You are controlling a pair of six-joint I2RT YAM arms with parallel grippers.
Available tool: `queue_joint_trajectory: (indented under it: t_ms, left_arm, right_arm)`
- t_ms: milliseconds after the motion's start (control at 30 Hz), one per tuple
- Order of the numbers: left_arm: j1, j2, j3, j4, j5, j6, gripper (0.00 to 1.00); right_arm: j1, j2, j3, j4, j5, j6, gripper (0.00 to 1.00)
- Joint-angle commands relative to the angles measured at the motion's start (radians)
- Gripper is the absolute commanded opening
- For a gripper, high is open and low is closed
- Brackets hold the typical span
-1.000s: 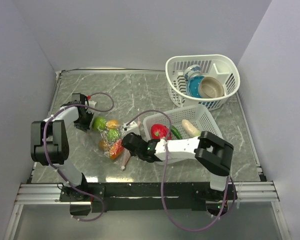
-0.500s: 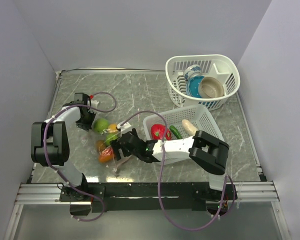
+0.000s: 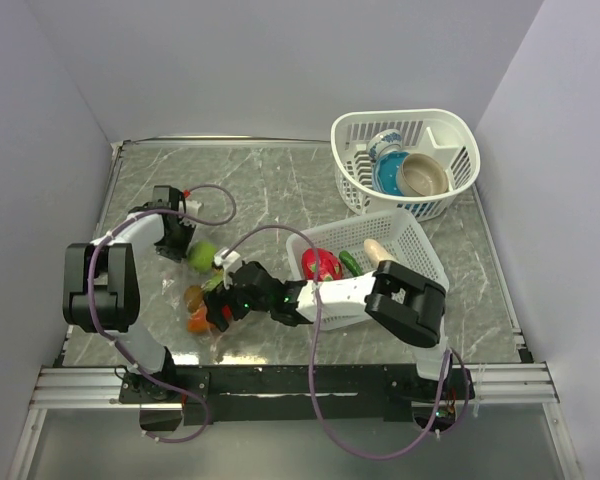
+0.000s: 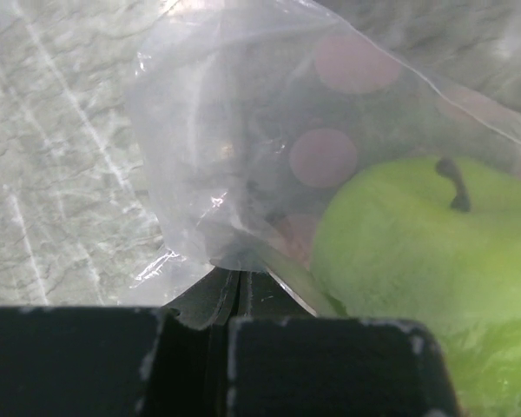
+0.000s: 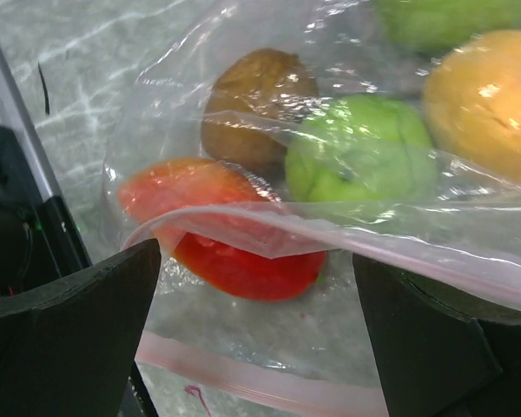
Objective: Open the zip-top bag and remove the fake food
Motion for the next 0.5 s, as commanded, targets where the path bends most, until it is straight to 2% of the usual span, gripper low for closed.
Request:
queue_joint_trajectory:
  t_ms: [0,367,400,433,467]
  left_arm:
    - [-0.021,-0.025,-0.005,-0.012,0.019,-0.030,0.01]
    - [-0.054,-0.024,-0.024,-0.030,0.019,-0.068,0.01]
    - [-0.055,-0.025,-0.027,-0.030,0.019,-0.070,0.01]
    - [-0.055,-0.030,-0.035,-0.029,0.019,-0.073,0.01]
    - [-0.055,-0.034,-0.039,-0.020,0.019,-0.071,0.01]
  right_arm:
    - [0.028,0.038,0.051,0.017,-0.039,-0.051,1.00]
    - [0.081,0.123,0.113,-0.055,0.075,-0.117,1.00]
    - [0.084,0.127,0.127,-0.066,0.084,-0.116,0.95]
    - [0.084,0.127,0.129,-0.072,0.092,-0.116,0.83]
    - [0.084,0.123,0.124,-0.077,0.104,-0.111,0.77]
